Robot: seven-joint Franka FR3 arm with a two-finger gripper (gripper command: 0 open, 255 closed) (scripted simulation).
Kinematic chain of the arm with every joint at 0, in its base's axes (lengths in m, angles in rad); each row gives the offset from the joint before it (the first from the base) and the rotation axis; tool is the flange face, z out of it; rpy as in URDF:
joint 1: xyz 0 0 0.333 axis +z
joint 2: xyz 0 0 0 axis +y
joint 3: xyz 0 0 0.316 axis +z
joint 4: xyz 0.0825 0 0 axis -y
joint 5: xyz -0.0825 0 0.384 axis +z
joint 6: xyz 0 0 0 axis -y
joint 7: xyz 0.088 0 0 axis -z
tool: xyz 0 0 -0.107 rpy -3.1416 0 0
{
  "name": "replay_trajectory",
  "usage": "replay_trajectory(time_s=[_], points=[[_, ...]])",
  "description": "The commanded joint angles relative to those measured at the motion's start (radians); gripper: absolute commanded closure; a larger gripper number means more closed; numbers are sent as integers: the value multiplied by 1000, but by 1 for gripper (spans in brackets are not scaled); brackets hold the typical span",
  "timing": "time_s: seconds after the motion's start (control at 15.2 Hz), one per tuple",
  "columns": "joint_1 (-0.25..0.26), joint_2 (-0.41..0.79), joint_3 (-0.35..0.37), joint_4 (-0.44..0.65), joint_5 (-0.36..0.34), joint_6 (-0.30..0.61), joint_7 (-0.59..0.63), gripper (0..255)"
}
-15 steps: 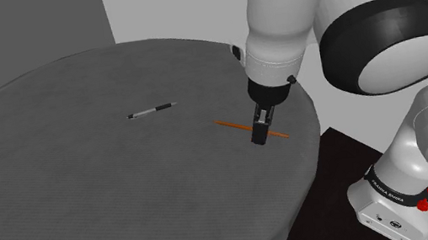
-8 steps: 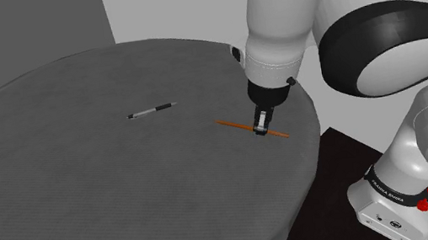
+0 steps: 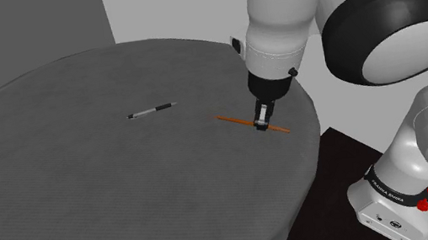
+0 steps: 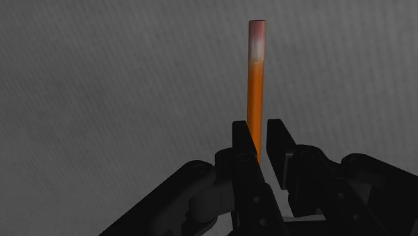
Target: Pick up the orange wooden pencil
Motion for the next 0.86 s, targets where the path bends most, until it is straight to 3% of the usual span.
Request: replay_trajectory(time_s=[0.0, 0.79], points=[[1, -8, -6, 19, 0, -27, -6, 255], [-5, -24, -32, 142, -8, -163, -31, 255]])
